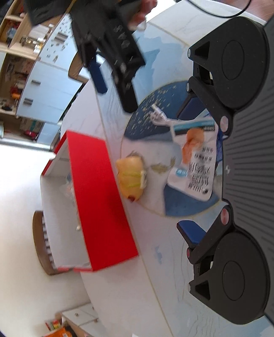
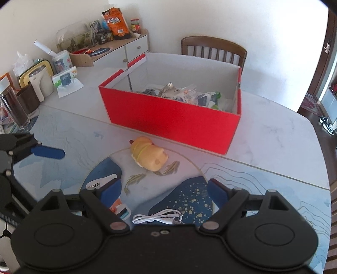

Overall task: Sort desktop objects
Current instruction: 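Withdraw both open tools from the box back over the table, then move the right tool down onto the yellow bun while the left tool approaches the chicken pouch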

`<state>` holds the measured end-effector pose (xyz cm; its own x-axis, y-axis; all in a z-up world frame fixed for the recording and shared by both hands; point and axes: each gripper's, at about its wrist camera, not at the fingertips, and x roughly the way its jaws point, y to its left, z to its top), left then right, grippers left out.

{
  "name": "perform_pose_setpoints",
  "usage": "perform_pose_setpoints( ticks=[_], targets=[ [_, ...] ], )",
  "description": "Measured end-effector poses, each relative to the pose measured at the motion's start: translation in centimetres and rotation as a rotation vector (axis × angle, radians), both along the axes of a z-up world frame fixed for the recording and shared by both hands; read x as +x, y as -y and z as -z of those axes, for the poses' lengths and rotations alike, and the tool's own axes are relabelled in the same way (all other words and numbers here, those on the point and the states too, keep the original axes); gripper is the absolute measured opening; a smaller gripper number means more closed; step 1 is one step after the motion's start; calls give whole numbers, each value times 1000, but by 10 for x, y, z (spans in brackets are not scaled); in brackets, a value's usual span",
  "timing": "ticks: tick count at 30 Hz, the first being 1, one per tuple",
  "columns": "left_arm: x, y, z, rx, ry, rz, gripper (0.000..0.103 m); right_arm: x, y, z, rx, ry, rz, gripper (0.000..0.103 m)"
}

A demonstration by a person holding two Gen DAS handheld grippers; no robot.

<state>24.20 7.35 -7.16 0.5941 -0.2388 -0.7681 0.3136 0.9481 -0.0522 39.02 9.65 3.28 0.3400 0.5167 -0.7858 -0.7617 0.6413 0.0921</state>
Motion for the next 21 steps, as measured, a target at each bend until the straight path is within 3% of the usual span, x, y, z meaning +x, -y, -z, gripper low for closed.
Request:
perform_pose_setpoints(
  ticks=[11, 17, 21],
  targets=[
    [-5, 25, 14, 11, 5, 150, 103, 12, -16, 11, -29, -13, -69, 88],
    [-4, 48, 28, 98, 28, 221, 103, 20, -29, 17, -39, -22, -101, 88],
    [4, 59, 43, 160, 28, 202, 103, 27, -36, 23, -48, -31, -110, 88]
  ],
)
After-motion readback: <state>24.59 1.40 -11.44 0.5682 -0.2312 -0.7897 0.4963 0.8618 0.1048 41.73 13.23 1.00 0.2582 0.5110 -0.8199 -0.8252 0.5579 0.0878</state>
